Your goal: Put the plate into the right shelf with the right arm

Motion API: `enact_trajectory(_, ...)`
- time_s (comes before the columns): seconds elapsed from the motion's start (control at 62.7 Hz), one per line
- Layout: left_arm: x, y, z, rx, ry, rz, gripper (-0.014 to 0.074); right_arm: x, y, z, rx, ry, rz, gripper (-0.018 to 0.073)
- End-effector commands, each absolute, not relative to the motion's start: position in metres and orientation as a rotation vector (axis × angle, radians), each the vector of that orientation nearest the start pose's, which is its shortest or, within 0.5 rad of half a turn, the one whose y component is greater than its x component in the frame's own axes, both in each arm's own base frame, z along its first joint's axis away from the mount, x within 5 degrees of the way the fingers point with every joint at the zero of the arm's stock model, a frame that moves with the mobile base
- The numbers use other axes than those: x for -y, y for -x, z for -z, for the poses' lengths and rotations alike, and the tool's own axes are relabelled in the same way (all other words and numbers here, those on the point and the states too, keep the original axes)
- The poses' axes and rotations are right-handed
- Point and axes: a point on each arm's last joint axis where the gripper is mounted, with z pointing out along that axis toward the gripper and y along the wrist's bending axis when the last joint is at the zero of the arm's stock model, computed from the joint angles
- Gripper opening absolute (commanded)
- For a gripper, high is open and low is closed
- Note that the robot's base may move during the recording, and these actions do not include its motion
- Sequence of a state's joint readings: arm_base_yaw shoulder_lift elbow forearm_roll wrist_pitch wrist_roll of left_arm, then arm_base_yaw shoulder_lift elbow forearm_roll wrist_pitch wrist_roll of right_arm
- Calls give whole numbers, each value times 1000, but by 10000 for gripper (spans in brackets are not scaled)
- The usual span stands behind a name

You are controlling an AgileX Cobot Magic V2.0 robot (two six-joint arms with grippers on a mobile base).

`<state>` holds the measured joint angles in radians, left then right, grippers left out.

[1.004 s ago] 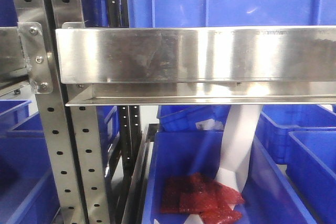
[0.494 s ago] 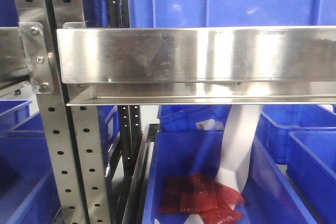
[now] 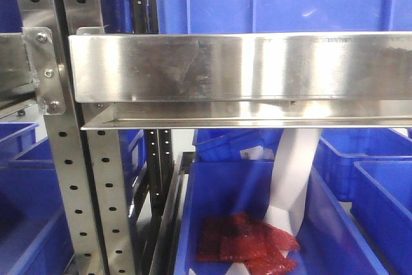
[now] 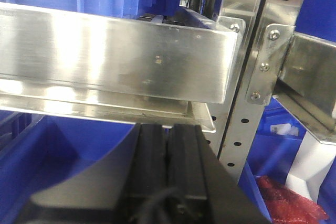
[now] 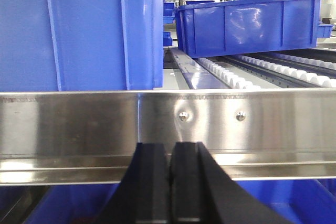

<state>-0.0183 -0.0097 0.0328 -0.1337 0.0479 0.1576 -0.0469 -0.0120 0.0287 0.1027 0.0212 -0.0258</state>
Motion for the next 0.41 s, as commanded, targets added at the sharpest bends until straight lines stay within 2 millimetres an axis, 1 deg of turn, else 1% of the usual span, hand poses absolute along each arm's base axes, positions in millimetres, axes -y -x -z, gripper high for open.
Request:
enact_trajectory(0.0,1,-56,-203,-1465,-16,5,-128,3,-53,-217,-1394,-81,-5,54)
enact_trajectory(0.399,1,-56,-203,-1465,-16,5,-128,3,-53,-217,-1394,-81,-5,54)
